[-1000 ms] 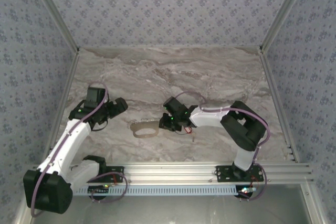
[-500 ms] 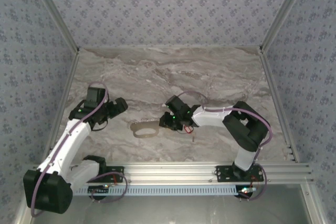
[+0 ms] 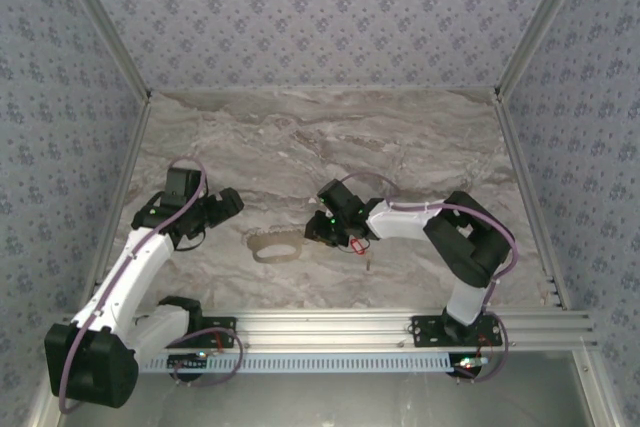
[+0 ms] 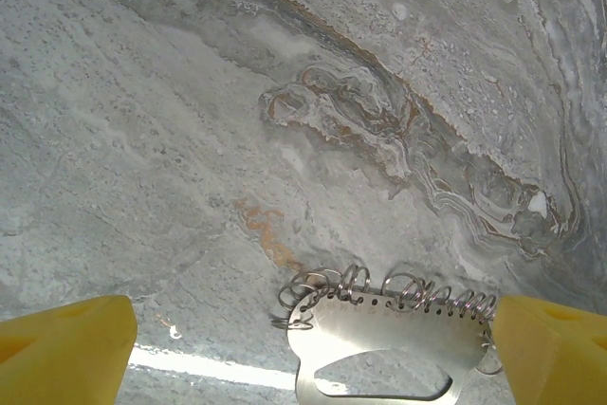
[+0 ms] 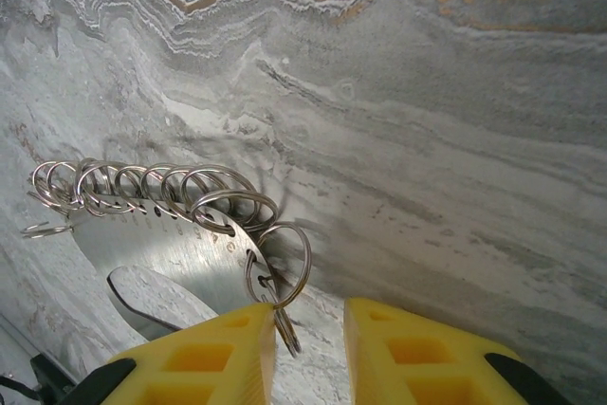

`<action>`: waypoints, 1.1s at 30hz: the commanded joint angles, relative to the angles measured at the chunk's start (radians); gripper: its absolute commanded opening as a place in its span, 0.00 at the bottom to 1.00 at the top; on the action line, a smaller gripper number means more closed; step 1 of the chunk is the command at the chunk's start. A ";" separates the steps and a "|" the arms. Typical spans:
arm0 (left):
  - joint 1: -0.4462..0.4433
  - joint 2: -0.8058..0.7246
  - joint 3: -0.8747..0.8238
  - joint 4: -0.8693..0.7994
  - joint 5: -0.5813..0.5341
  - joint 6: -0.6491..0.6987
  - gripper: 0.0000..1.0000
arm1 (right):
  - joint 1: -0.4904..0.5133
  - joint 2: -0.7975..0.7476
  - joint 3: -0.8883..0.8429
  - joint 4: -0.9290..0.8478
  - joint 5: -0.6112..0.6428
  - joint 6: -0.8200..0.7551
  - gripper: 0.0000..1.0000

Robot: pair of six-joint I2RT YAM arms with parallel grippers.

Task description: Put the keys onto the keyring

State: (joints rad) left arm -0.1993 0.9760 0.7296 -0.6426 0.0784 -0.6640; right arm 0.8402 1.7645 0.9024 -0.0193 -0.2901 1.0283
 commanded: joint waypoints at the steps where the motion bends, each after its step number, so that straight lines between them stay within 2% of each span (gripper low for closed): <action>1: -0.005 -0.018 0.002 -0.026 -0.014 -0.001 0.97 | 0.011 0.012 0.006 -0.016 -0.016 -0.011 0.27; 5: -0.006 -0.024 0.002 -0.029 -0.014 -0.004 0.97 | 0.018 -0.021 -0.020 -0.005 -0.028 -0.021 0.30; 11: -0.006 -0.025 0.004 -0.029 -0.012 -0.006 0.97 | 0.027 -0.087 -0.036 -0.098 -0.014 -0.083 0.36; 22: -0.008 -0.025 -0.006 -0.029 -0.004 -0.002 0.97 | 0.100 0.031 0.060 -0.058 -0.081 -0.083 0.39; 25: -0.010 -0.028 -0.011 -0.023 0.046 0.014 0.96 | 0.083 -0.006 0.047 -0.068 -0.081 -0.072 0.39; 29: -0.080 -0.045 0.001 -0.029 0.082 0.055 0.90 | -0.003 -0.154 -0.046 -0.063 -0.062 -0.041 0.40; 33: -0.227 -0.072 -0.022 -0.054 0.053 0.039 0.85 | -0.112 -0.326 -0.103 -0.133 -0.072 -0.063 0.46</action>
State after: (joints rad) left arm -0.3538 0.9314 0.7273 -0.6624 0.1238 -0.6353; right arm 0.7765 1.5345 0.8215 -0.0948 -0.3592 0.9707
